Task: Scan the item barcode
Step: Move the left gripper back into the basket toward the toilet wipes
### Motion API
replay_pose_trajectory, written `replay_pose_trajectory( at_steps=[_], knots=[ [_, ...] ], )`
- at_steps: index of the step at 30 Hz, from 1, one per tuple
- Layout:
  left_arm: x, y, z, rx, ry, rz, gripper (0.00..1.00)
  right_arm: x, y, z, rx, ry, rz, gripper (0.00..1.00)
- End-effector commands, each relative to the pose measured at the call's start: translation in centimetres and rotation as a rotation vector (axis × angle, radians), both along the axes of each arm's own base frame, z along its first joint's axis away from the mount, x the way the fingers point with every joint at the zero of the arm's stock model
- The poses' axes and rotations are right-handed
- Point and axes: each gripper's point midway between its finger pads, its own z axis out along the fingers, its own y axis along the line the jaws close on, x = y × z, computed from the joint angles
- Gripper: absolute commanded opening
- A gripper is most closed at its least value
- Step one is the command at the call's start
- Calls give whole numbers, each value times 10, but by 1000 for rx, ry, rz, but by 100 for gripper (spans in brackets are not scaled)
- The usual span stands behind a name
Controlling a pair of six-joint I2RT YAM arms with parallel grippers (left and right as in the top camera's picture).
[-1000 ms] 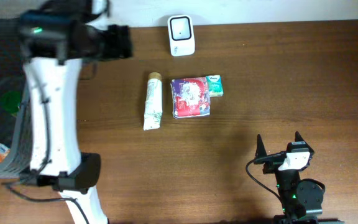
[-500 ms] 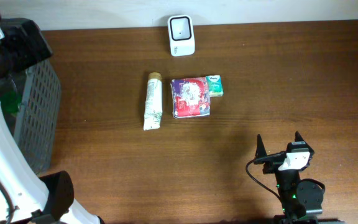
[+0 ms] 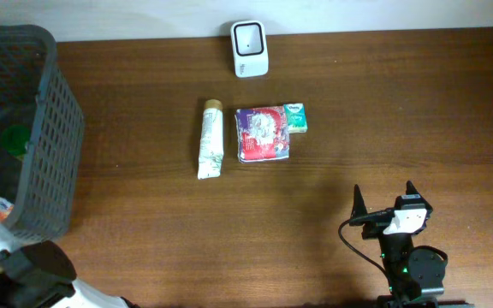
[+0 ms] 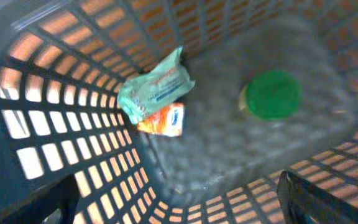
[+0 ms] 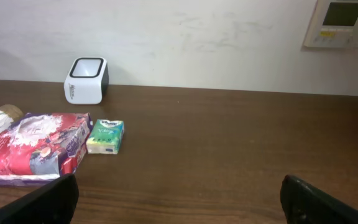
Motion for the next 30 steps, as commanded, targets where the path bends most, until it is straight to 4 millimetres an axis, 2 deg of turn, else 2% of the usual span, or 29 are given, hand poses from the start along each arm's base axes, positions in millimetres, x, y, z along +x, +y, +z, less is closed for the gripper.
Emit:
replay_pose_trajectory(
  at_steps=[1,4,7,12,15,22,30],
  knots=[
    [-10,9,-45,-42,70,46,99,0,1,-4,7,6,3,99],
    [-17,16,-91,-53,140,70,97,0,1,-4,7,6,3,99],
    [-23,19,-123,-44,185,80,91,0,1,-4,7,6,3,99],
    [-27,17,-170,-53,200,80,91,0,1,-4,7,6,3,99],
    [-25,18,-183,-43,187,80,90,0,1,-4,7,6,3,99],
    [-18,23,-183,-21,154,81,90,0,1,-4,7,6,3,99],
    [-32,21,-208,1,200,95,91,0,1,-4,7,6,3,99]
  ],
)
